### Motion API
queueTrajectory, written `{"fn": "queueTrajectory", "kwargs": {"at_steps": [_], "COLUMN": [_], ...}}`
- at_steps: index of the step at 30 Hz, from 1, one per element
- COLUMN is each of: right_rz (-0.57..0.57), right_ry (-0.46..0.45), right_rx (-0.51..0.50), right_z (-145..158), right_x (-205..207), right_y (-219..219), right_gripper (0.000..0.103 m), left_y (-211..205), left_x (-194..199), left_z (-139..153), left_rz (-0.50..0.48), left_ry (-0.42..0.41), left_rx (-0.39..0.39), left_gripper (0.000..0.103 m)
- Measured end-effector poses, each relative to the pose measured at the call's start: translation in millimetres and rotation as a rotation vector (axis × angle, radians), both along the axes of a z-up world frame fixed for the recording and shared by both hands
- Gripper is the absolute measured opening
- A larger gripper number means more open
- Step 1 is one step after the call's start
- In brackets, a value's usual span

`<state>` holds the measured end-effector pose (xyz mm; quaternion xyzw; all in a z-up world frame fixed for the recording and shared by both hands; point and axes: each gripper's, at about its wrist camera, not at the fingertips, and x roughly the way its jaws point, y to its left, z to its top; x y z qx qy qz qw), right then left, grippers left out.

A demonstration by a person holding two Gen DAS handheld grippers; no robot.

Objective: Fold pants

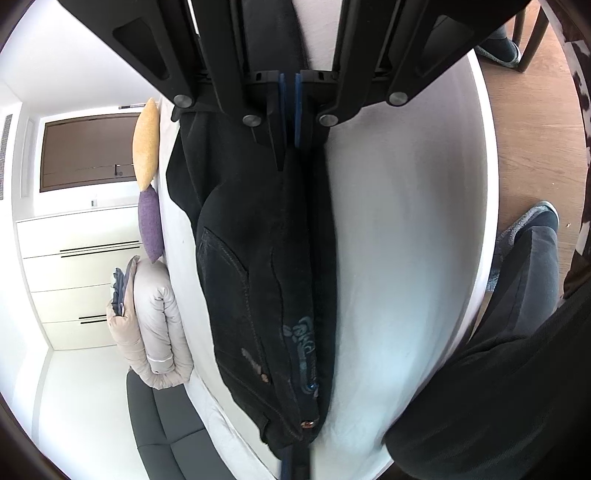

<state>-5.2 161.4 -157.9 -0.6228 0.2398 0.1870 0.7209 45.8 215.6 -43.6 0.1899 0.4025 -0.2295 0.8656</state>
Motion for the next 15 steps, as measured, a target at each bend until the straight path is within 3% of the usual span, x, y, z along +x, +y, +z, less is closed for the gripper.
{"fn": "queueTrajectory", "kwargs": {"at_steps": [3,5,8,10,12,15], "right_rz": [-0.039,-0.063,-0.106,-0.120,-0.146,-0.208], "right_ry": [0.007,0.004,-0.005,-0.013,-0.009,0.029], "right_rx": [0.040,0.070,0.133,0.177,0.234,0.397], "right_z": [1,1,3,7,16,44], "right_x": [3,3,3,3,3,3], "right_y": [2,2,3,0,-6,-26], "right_gripper": [0.007,0.007,0.008,0.009,0.019,0.062], "left_y": [-24,-49,-81,-92,-90,-82], "left_x": [11,25,54,71,70,66], "left_z": [17,13,-15,-46,-50,-51], "left_rz": [-0.017,0.008,0.033,0.089,0.110,0.139], "left_ry": [-0.021,-0.015,0.080,0.170,0.143,0.155], "left_rx": [-0.123,-0.126,-0.151,-0.120,-0.159,-0.199], "left_gripper": [0.007,0.007,0.007,0.007,0.006,0.006]}}
